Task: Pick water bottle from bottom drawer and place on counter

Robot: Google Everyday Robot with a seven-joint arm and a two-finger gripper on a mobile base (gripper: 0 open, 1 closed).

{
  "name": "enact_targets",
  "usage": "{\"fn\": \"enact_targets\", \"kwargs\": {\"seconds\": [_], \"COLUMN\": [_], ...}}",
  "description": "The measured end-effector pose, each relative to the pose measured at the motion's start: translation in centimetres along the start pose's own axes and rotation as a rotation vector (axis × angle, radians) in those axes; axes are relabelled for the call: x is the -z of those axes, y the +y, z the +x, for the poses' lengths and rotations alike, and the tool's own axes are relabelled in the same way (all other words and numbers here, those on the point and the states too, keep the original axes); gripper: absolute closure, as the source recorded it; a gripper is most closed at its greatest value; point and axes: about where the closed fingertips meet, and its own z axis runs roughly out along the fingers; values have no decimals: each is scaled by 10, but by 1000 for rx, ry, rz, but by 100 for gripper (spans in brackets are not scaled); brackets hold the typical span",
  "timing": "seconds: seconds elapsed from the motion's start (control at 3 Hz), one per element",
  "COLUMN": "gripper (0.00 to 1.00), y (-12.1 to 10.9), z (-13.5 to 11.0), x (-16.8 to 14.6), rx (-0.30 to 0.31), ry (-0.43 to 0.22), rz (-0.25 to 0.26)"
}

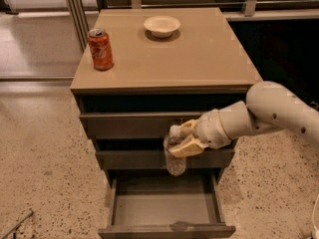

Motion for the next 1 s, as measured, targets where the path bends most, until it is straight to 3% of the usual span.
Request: {"fn": "enact_targets", "kwargs": {"seconds": [0.33, 0.67, 1.0], "gripper": [100, 100, 100], "y": [8, 8, 13], "z": [-30, -29, -60], "x": [21, 20, 37], "rx": [41, 43, 56], "ry": [39, 38, 55], "rz": [26, 26, 15]}}
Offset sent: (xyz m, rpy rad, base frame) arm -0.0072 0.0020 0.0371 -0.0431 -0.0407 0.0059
